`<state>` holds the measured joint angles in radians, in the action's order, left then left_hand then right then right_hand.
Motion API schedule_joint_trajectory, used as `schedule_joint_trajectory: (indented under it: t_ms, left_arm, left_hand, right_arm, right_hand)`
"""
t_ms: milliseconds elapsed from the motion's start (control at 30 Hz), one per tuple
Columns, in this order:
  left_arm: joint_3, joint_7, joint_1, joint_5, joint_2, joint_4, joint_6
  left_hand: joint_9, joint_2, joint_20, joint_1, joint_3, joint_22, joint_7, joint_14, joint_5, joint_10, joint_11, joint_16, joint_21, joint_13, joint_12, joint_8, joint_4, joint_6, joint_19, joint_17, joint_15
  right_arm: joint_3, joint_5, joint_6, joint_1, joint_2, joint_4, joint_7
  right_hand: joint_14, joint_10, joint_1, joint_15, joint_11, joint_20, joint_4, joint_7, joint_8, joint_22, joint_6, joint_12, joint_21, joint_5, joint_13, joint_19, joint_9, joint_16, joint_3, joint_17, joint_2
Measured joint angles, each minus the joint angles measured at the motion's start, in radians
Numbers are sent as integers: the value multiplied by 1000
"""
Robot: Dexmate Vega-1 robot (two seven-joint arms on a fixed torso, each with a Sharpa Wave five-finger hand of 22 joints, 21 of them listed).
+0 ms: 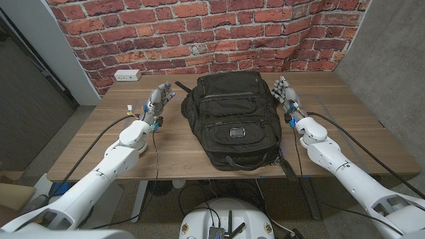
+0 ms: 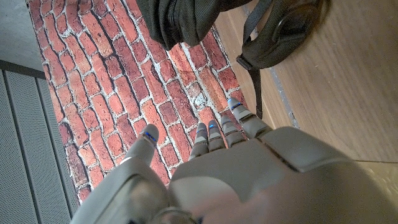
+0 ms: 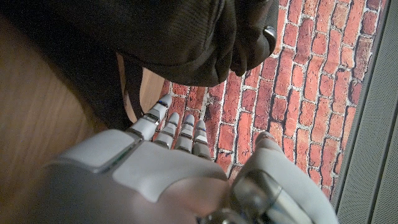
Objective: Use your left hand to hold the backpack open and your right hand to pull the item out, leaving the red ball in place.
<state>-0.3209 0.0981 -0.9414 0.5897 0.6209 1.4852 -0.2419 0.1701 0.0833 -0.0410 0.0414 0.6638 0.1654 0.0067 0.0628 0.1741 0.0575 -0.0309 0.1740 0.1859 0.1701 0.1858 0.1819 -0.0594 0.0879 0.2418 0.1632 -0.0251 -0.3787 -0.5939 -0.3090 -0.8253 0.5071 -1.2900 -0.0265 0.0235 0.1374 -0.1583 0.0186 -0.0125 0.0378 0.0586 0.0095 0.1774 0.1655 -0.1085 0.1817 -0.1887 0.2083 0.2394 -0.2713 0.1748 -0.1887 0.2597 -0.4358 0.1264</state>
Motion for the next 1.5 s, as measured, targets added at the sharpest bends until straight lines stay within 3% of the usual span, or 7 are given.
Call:
schedule_joint_trajectory:
  t_ms: [133, 267, 933, 1500]
  left_arm:
    - [8, 15, -20, -14, 22, 36, 15]
    - [16, 26, -42, -23, 45, 72, 26]
    - [68, 96, -158, -102, 144, 247, 65]
    - [119, 123, -252, -211, 236, 385, 94]
  left_hand:
    - [0, 3, 0, 2, 4, 0, -2, 5, 0, 5, -5, 0, 0, 0, 0, 0, -4, 2, 0, 0, -5]
    - [0, 8, 0, 16, 2, 0, -23, 11, 0, 12, -12, 0, 0, 0, 0, 0, -25, 23, 0, 0, -11]
    - [0, 21, 0, 79, 15, -3, -50, 65, 0, 72, -46, 4, 8, 0, 12, 0, -104, 64, 57, 0, -13]
    - [0, 11, -4, 152, 27, -3, -84, 113, 0, 127, -59, 4, 8, 0, 15, 8, -127, 109, 97, 0, -16]
  right_arm:
    - [5, 1, 0, -7, 4, -8, -9]
    - [8, 2, 0, -12, 7, -12, -15]
    - [21, 1, 4, -28, 16, -19, -30]
    - [30, -4, -18, -42, 17, -21, -31]
  right_hand:
    - [0, 0, 0, 0, 0, 0, 0, 0, 4, 0, 0, 0, 0, 0, -3, 0, 0, 0, 0, 1, 0]
    - [4, 4, 0, 4, 4, 0, -1, 0, 4, 0, 0, 0, 0, 0, -7, 0, 0, 0, 7, 5, 0]
    - [5, 4, 0, 5, 4, 0, -9, 0, 4, 0, 0, 0, 0, 0, -21, 0, 0, 0, 15, 23, 0]
    - [5, 4, 0, 5, 4, 0, -9, 0, 4, 0, 0, 0, 0, 0, -30, 0, 0, 0, 23, 33, 0]
